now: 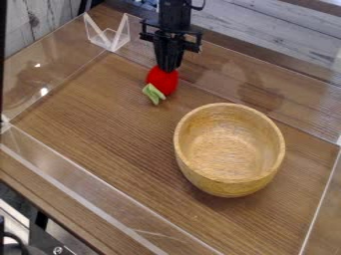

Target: Move the red object to the right side of the table

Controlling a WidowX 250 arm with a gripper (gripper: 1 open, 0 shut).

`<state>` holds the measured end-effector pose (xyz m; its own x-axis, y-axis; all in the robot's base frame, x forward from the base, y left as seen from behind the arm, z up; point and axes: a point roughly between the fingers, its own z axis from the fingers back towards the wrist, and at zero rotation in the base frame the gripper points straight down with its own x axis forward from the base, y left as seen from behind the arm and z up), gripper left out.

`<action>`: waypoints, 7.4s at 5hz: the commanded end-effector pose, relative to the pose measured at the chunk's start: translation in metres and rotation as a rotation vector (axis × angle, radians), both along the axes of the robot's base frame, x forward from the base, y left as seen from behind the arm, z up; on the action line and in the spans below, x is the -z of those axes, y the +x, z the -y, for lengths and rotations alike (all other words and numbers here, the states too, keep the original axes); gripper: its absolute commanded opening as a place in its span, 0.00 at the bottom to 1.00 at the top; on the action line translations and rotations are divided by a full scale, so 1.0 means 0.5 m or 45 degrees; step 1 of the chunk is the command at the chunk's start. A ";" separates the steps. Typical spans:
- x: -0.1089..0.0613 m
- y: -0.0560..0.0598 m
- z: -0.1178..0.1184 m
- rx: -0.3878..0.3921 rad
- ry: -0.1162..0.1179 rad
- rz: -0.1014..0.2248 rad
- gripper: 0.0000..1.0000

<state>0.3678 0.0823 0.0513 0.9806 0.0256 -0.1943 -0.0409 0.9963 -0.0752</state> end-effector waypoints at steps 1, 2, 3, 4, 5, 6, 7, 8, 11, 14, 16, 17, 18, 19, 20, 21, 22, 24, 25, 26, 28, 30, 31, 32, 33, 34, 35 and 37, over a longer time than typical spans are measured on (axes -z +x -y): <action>-0.038 0.004 -0.007 -0.019 0.013 0.057 0.00; -0.051 0.002 -0.007 -0.028 0.006 0.063 0.00; -0.064 0.000 -0.006 -0.037 0.000 0.068 0.00; -0.075 -0.002 -0.006 -0.046 -0.007 0.072 0.00; -0.087 -0.004 -0.006 -0.054 -0.013 0.076 0.00; -0.102 -0.005 -0.005 -0.062 -0.021 0.084 0.00; -0.116 -0.004 -0.002 -0.067 -0.029 0.092 0.00; -0.130 -0.004 0.001 -0.069 -0.038 0.100 0.00; -0.057 0.009 0.012 -0.062 0.001 0.016 1.00; -0.017 0.009 0.007 -0.077 0.012 -0.030 0.00; -0.111 0.013 0.030 -0.055 0.003 0.085 0.00; -0.151 0.013 0.049 -0.026 -0.008 0.132 0.00; -0.152 0.015 0.067 0.003 -0.002 0.135 0.00; -0.138 0.009 0.097 0.080 0.006 0.126 0.00; -0.132 0.007 0.124 0.122 0.005 0.126 0.00; -0.143 0.006 0.143 0.142 0.009 0.143 0.00; -0.145 0.004 0.159 0.157 0.012 0.156 0.00; -0.125 0.006 0.170 0.176 0.012 0.157 0.00; -0.113 0.006 0.165 0.172 0.013 0.154 0.00; -0.101 0.007 0.158 0.167 0.015 0.149 0.00; -0.081 0.006 0.138 0.144 0.022 0.140 0.00; -0.190 -0.017 0.161 0.117 0.072 0.266 0.00; -0.227 -0.046 0.200 0.112 0.080 0.305 0.00; -0.223 -0.085 0.261 0.126 0.055 0.302 0.00; -0.223 -0.129 0.315 0.130 0.031 0.304 0.00; -0.216 -0.174 0.363 0.104 -0.002 0.319 0.00; -0.216 -0.205 0.401 0.099 -0.035 0.341 0.00; -0.168 -0.256 0.451 0.070 -0.110 0.346 0.00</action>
<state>0.2382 -0.1418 0.1180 0.9992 -0.0353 0.0178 0.0374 0.9901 -0.1353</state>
